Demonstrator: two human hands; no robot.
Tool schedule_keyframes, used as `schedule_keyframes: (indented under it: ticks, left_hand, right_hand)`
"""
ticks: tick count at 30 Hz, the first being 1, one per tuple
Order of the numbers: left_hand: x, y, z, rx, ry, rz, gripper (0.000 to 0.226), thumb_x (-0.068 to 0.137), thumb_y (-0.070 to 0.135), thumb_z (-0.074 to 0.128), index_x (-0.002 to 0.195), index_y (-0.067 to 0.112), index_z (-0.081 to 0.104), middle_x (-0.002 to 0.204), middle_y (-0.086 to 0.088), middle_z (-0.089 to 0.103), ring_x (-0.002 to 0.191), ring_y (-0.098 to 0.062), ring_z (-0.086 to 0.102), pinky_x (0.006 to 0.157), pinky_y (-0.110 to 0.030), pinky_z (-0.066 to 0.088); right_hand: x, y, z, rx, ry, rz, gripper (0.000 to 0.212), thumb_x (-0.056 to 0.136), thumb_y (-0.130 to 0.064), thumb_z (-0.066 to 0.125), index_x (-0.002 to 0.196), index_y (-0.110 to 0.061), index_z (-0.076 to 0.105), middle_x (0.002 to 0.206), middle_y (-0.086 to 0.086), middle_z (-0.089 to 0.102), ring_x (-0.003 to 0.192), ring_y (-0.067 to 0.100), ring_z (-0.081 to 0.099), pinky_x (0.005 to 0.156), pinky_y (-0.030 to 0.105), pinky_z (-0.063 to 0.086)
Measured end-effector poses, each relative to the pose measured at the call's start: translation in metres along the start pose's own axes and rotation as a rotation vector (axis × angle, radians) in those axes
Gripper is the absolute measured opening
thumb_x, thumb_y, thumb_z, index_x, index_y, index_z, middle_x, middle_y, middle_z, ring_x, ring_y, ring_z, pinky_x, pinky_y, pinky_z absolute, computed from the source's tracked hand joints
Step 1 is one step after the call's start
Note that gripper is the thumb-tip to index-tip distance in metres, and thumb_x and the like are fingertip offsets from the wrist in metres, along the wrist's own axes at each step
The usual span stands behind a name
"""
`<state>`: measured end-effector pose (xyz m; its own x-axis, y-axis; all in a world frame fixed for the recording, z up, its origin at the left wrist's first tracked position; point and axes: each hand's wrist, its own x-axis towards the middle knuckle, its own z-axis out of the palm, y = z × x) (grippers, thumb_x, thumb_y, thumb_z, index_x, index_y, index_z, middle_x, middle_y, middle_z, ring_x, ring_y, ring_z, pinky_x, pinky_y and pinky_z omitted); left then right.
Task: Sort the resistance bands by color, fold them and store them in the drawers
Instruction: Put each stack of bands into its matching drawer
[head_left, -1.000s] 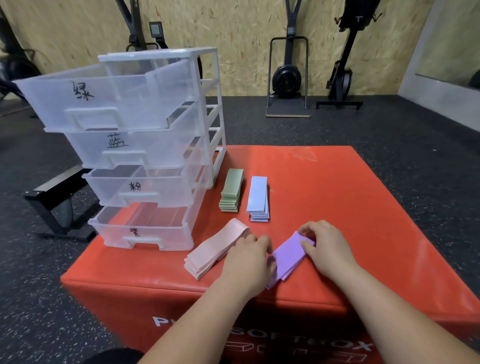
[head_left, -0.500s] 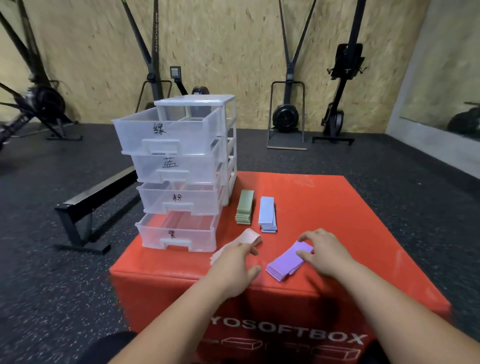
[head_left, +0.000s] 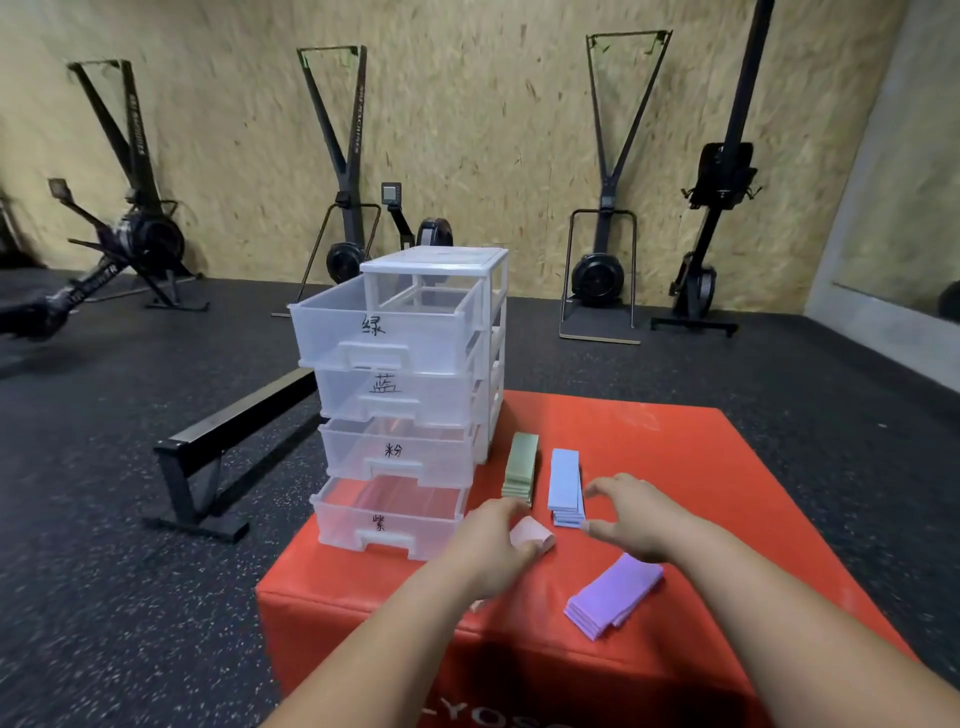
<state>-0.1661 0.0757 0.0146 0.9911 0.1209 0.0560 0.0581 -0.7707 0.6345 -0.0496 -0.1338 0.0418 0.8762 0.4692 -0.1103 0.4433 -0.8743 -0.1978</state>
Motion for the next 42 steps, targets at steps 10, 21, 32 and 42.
schedule_keyframes:
  ticks: [10, 21, 32, 42]
  left_hand:
    - [0.143, -0.006, 0.022, -0.100, 0.075, -0.167, 0.055, 0.101, 0.038, 0.060, 0.150, 0.015, 0.049, 0.148, -0.010, 0.054, 0.131, -0.031, 0.058, 0.110, -0.040, 0.047]
    - [0.250, -0.076, 0.070, -0.006, 0.224, -0.335, 0.022, 0.098, 0.028, 0.050, 0.110, 0.014, 0.062, 0.114, -0.011, 0.069, 0.109, -0.035, 0.066, 0.090, -0.043, 0.050]
    - [0.251, -0.082, 0.092, -0.053, 0.250, -0.403, 0.039, 0.085, 0.035, 0.037, 0.110, 0.024, 0.064, 0.115, -0.002, 0.069, 0.110, -0.030, 0.065, 0.096, -0.046, 0.053]
    - [0.211, -0.007, 0.044, -0.420, 0.492, -0.157, 0.041, 0.092, 0.024, 0.049, 0.130, 0.040, 0.055, 0.120, 0.020, 0.066, 0.112, 0.006, 0.063, 0.096, -0.022, 0.052]
  right_hand:
    - [0.156, 0.014, -0.002, 0.036, -0.009, -0.093, 0.066, 0.096, -0.049, 0.065, 0.154, -0.024, 0.044, 0.154, 0.002, 0.051, 0.140, 0.024, 0.050, 0.115, 0.035, 0.040]
    - [0.316, 0.022, 0.041, 0.017, -0.036, -0.107, 0.063, 0.100, -0.049, 0.055, 0.154, -0.019, 0.043, 0.155, 0.005, 0.051, 0.141, 0.034, 0.045, 0.113, 0.044, 0.042]
    - [0.341, 0.014, 0.054, 0.201, -0.075, -0.126, 0.050, 0.074, -0.037, 0.086, 0.118, -0.021, 0.067, 0.097, -0.002, 0.069, 0.089, 0.022, 0.066, 0.075, 0.030, 0.049]
    - [0.236, -0.015, -0.014, 0.581, 0.174, -0.364, 0.044, 0.069, -0.025, 0.072, 0.109, -0.041, 0.066, 0.110, -0.007, 0.061, 0.095, 0.011, 0.063, 0.083, 0.025, 0.052]
